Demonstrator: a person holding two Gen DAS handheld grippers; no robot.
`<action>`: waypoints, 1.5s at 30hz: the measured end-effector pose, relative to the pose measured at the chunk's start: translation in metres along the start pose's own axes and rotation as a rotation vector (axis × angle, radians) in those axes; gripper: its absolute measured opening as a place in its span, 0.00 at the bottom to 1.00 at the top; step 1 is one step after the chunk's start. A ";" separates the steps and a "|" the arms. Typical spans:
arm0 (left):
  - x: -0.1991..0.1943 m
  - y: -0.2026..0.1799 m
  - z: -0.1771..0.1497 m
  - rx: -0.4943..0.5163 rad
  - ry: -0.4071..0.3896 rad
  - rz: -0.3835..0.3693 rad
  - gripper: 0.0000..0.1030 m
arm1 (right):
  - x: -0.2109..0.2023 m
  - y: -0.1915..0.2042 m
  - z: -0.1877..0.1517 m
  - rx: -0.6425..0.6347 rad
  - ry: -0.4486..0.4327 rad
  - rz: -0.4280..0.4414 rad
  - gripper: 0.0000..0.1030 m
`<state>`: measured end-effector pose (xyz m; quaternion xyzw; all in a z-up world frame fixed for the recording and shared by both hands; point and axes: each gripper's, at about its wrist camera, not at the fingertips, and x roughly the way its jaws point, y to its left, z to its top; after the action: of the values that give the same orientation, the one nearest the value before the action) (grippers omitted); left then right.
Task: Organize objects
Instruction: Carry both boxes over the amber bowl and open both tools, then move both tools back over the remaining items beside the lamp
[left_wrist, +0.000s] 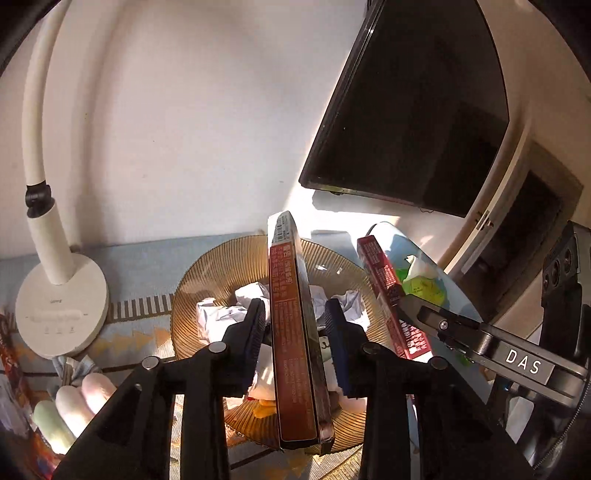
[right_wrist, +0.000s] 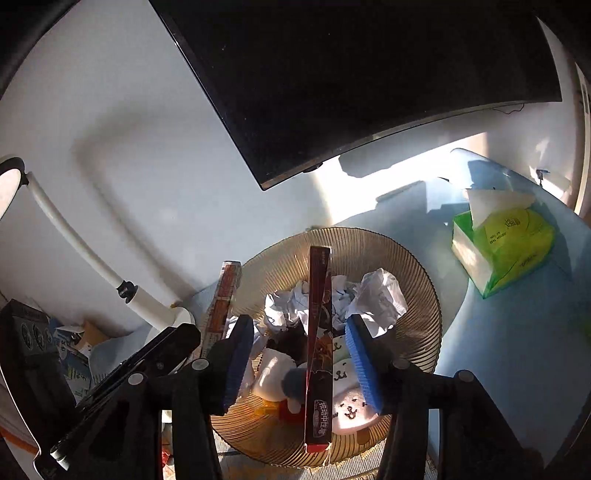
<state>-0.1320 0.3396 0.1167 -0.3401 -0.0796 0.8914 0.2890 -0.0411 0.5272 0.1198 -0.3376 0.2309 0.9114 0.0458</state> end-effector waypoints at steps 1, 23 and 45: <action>0.000 0.004 -0.001 -0.012 0.006 0.008 0.45 | 0.001 0.000 -0.006 -0.011 0.012 0.003 0.49; -0.200 0.047 -0.120 0.112 -0.098 0.545 0.45 | -0.032 0.136 -0.164 -0.380 0.075 0.108 0.63; -0.278 0.278 -0.205 -0.431 -0.198 0.685 0.82 | 0.033 0.124 -0.199 -0.415 0.142 0.006 0.87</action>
<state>0.0406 -0.0576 0.0232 -0.3123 -0.1740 0.9273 -0.1112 0.0221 0.3249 0.0148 -0.4024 0.0421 0.9134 -0.0439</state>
